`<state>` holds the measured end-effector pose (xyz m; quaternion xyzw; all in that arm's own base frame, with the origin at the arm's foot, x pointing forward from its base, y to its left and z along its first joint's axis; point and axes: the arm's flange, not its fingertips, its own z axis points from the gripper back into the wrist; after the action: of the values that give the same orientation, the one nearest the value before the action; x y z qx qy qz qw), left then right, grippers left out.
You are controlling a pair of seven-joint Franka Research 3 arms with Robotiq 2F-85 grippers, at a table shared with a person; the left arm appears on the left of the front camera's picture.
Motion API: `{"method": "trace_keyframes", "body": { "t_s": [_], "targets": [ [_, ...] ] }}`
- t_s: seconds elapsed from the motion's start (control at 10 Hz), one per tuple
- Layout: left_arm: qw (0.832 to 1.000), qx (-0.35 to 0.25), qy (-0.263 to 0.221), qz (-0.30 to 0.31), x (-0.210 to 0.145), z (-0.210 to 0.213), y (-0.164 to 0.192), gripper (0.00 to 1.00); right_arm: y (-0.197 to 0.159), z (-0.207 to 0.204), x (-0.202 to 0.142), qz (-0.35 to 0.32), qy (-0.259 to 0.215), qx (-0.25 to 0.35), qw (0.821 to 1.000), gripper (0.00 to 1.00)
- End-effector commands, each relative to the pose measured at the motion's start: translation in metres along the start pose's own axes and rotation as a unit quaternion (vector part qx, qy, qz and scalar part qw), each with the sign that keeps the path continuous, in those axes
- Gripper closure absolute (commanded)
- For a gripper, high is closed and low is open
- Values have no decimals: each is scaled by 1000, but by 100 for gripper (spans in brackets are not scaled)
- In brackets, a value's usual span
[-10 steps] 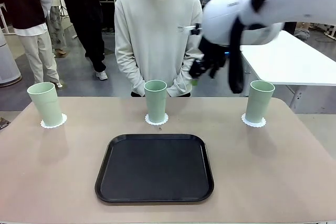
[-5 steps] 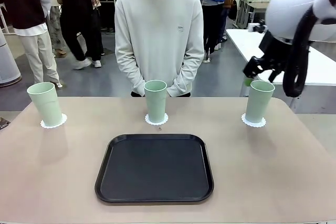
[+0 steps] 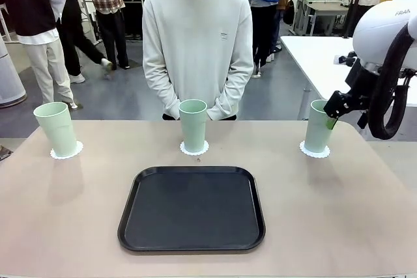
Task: Place coasters on the table and set cups on them.
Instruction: Take one Reusable plastic cup from the Flat Tray and place it on a coaster set by the human.
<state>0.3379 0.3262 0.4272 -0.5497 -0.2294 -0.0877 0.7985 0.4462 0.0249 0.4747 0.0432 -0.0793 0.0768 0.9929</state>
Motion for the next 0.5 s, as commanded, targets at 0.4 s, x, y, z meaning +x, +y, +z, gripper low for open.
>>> {"method": "trace_keyframes", "body": {
  "t_s": [0.4],
  "targets": [
    [1000, -3, 0, -2, 0, 2, -3, 0, -3, 4, 5, -2, -4, -1, 1000, 0]
  ]
}}
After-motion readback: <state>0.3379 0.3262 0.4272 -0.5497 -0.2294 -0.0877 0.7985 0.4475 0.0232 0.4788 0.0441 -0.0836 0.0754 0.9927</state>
